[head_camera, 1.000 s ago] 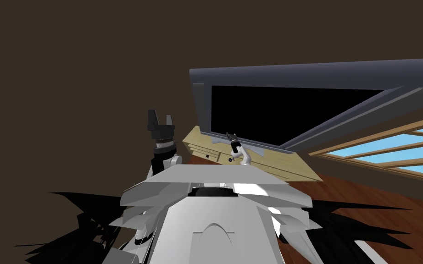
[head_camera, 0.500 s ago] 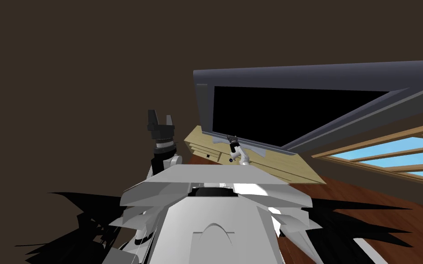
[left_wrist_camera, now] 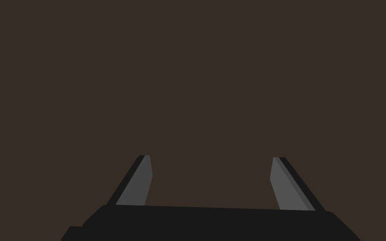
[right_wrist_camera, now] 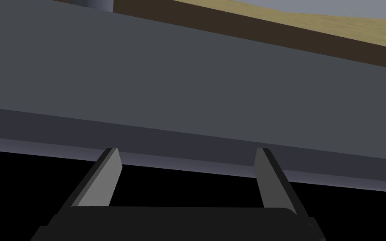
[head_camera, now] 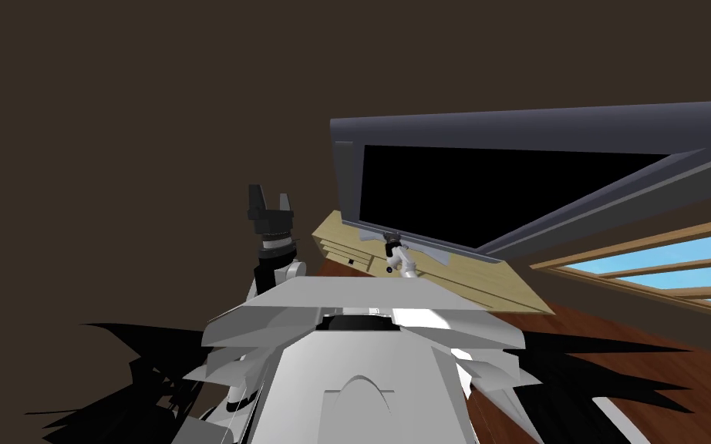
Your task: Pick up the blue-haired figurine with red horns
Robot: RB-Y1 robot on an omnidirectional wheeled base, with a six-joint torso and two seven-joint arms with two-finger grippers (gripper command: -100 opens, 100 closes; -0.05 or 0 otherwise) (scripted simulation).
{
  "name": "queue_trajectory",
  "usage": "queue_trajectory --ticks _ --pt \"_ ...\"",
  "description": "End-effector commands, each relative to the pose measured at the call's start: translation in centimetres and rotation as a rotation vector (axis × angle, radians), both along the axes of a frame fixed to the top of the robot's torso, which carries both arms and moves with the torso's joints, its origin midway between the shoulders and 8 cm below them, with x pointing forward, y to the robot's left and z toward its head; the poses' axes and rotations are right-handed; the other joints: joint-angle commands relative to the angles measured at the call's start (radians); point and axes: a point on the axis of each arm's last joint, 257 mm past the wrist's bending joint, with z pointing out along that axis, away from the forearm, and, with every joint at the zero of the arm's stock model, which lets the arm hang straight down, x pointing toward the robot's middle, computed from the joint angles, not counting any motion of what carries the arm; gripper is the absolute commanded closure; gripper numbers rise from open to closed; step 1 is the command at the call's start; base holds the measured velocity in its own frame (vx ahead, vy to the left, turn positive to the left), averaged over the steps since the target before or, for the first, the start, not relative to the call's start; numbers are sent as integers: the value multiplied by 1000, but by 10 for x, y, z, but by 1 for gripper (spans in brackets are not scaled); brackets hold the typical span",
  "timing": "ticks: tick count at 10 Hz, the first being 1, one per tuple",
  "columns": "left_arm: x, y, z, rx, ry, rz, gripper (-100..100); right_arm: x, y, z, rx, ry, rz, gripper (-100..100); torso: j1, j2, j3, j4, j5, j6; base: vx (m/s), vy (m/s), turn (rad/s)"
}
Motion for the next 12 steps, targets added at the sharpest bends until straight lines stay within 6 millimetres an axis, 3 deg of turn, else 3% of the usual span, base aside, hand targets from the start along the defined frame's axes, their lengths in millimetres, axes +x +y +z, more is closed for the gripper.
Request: queue_trajectory --ticks 1,5,12 --pt "0 0 0 0 0 0 0 -6 -10 -16 -67 51 -29 -100 0 0 0 0 0 0 -28 11 78" --pt "0 0 0 0 0 0 0 -16 -26 -37 -146 115 -67 -100 0 0 0 0 0 0 -24 11 38" --pt "0 0 0 0 0 0 0 -57 -68 -85 -326 276 -163 -100 -1 1 1 0 0 0 -32 4 45"
